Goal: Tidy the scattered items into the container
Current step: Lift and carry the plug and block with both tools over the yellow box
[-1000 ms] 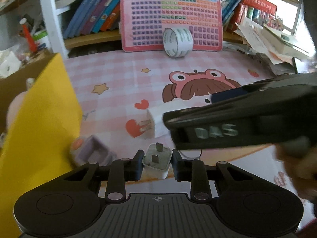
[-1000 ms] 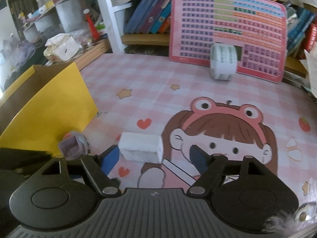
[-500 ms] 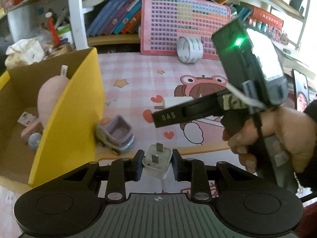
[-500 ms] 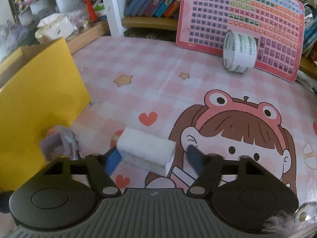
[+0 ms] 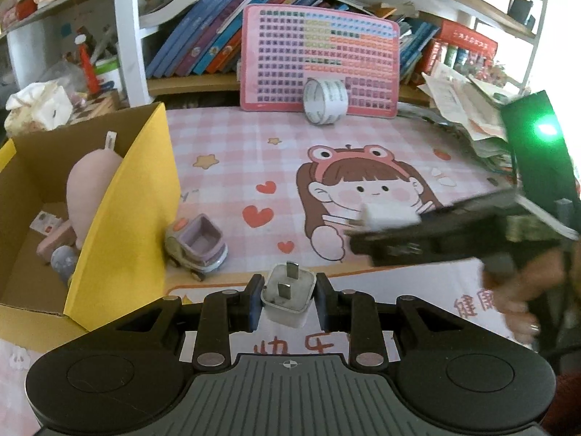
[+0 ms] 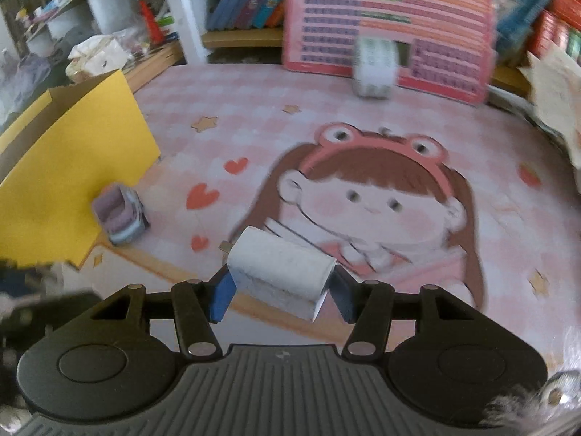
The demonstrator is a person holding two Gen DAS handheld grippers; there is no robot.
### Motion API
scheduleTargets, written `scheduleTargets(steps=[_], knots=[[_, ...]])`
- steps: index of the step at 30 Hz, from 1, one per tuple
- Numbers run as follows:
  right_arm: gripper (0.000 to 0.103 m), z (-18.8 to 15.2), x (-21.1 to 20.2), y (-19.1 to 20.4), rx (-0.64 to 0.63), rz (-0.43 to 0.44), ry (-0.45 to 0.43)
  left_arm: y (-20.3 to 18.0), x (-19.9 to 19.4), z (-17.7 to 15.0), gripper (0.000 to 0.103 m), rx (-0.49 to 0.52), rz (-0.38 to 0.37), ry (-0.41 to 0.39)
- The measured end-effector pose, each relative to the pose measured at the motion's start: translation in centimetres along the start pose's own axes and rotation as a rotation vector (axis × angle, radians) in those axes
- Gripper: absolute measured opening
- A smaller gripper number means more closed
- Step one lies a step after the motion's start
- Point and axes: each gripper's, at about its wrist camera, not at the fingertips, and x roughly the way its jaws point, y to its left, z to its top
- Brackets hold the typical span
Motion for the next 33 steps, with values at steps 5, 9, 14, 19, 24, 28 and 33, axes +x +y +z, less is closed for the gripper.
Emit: scheduleTargets(steps=[5,9,14,19,24,28,33], knots=[[0.054,-1.7,-2.6,-1.0,0.103,0.009,-0.003,-0.5,-0.7,-0.3,0.028,0.013,-0.021,-0.005],[0.054,-2.7,-3.5,-0.6,0.144,0.021,-0.004,-0.8,-1.0,-0.6,0.028,0.024,-0.035,-0.007],[0.054,-3.6,-4.2,0.3,0.125,0.019,-0.007,-0.8,-1.6,-1.1,0.028,0.021,-0.053,-0.012],[0.054,-4.3,-4.7,0.6,0.143,0.008,0.002,-0.6,-2.2,-1.9,0.028,0.015,-0.07,-0.019],[0.054,-5.3,-5.3,1.3,0.153,-0.026,0.007,-0.2,-2.9,-2.7,0.028,0.013,-0.099,-0.033],[0.054,-6.1,-6.2,2.3,0.162,-0.065,-0.005,0.5,-3.6,-3.4,0.028,0.024,-0.133,-0.043],[0.053,-7.2,-7.7,4.0,0.194,-0.118,-0.031,1.9,-5.0,-4.4,0.028,0.043,-0.179,-0.061]])
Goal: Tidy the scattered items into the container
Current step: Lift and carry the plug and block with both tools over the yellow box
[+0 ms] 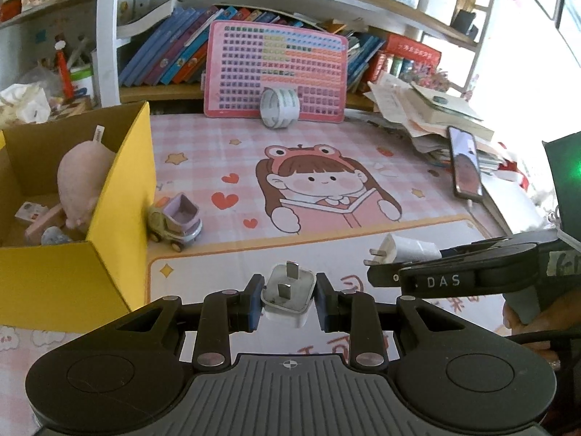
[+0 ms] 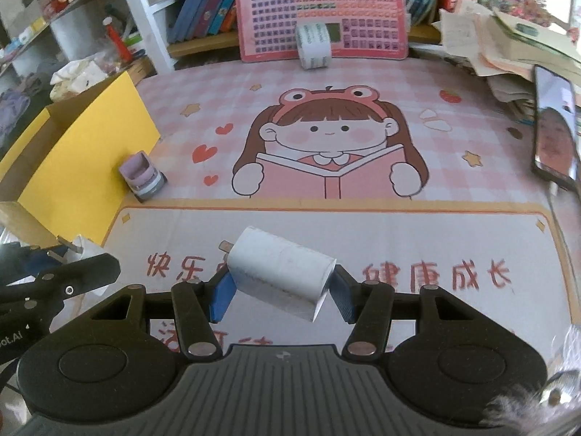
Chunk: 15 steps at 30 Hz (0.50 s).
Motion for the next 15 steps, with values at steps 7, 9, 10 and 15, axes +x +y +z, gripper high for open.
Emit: scheduleTargets(steps=[7,9,10,15], knots=[[0.053,-2.7,-2.3,3.6,0.024,-0.053,-0.029,2.1,-3.1,-1.9,0.028,0.022,-0.054,0.002],[0.053,-3.6,-3.0,4.8,0.023,-0.068,-0.039,2.9,-4.0,-2.5,0.028,0.021,-0.07,0.008],[0.053,-4.0,-3.4,5.4,0.021,-0.074,-0.044,3.2,-4.3,-2.8,0.028,0.019,-0.077,0.011],[0.053,-6.2,-4.7,8.1,0.015,-0.1,-0.061,5.0,-6.0,-4.1,0.028,0.017,-0.1,0.011]])
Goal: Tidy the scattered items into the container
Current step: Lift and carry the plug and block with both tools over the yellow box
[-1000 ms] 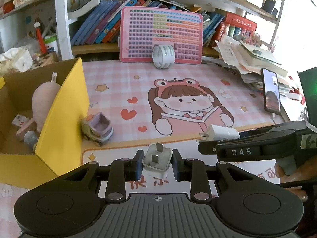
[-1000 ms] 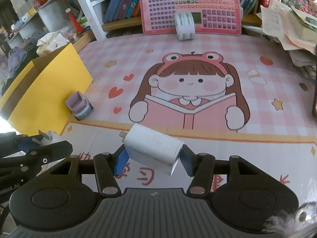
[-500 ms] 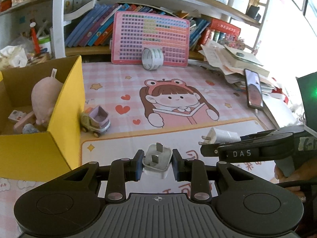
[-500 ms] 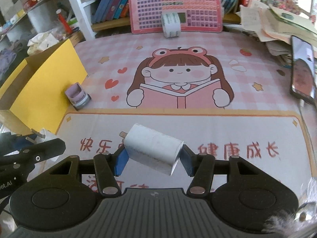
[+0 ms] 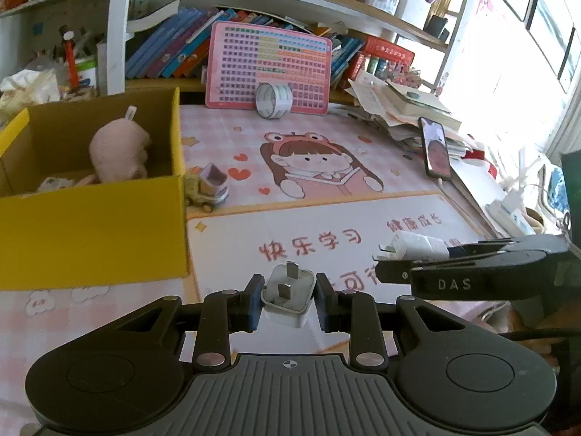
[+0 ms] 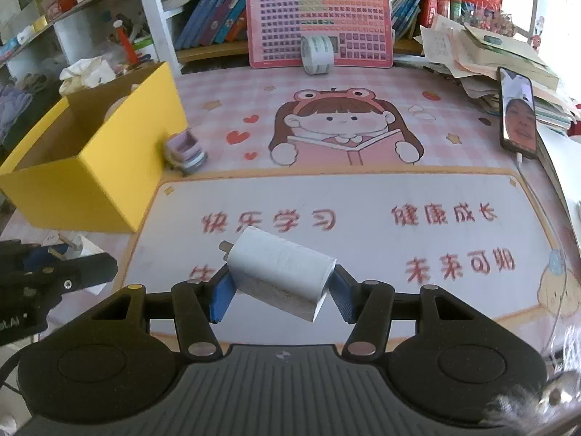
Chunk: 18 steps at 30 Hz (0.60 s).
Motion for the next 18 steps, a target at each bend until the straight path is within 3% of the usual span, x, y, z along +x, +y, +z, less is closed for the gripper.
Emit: scheduleTargets(steps=[18], knots=[[0.053,-4.1,-2.8,7.8,-0.025,0.01,-0.027,4.6,-5.7,-3.5,0.028,0.001,-0.005,-0.032]])
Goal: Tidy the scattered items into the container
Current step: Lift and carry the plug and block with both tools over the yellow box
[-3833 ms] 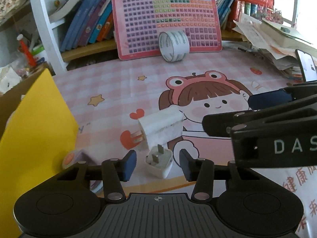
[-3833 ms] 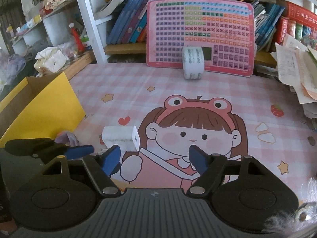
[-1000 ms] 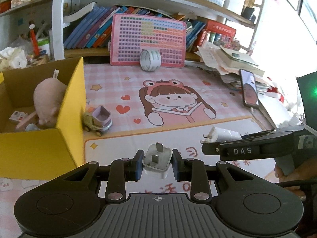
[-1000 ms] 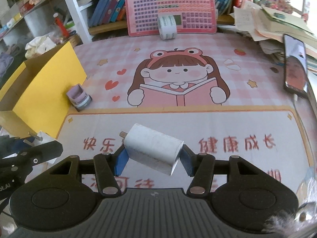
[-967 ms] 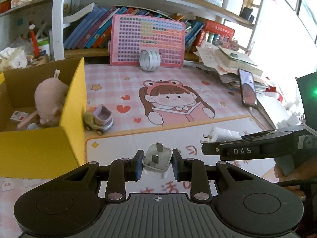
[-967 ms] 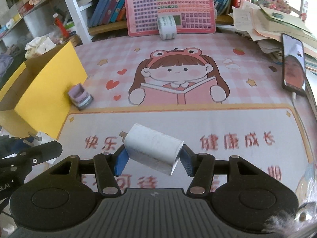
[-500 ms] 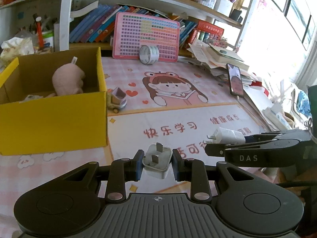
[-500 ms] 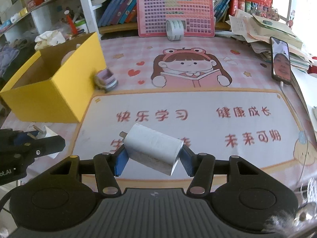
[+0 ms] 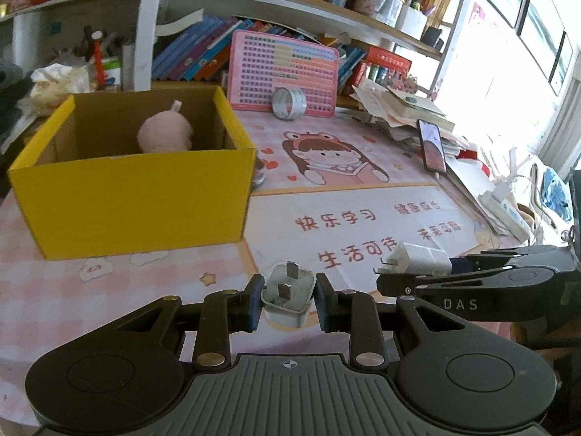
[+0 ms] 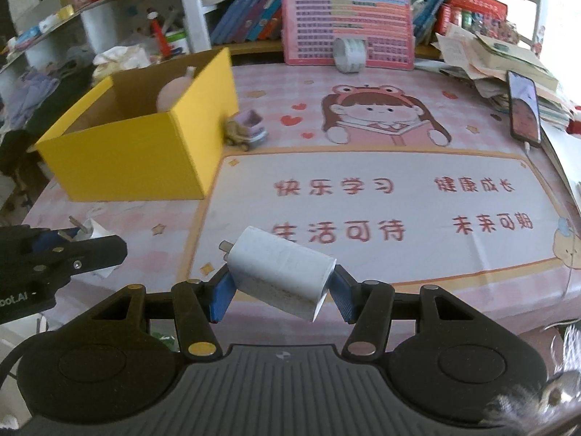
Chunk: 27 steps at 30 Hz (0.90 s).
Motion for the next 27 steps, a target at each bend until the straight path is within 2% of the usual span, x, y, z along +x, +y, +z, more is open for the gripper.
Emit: scheduleTargets(steps=[15,21,27], knots=[[0.053,1.2,0.0,7.3,-0.193,0.103,-0.054,5.0,-4.9,-1.1,0.028,-0.107,0.119,-0.096],[0.053,2.4,-0.5,9.3,-0.25,0.135,-0.121,6.5,-6.5,-0.2,0.028,-0.126,0.158,-0.152],[0.053,4.2,-1.3,10.2,-0.29,0.153,-0.207,7.2,-7.4,1.6,0.028,-0.12,0.167,-0.213]])
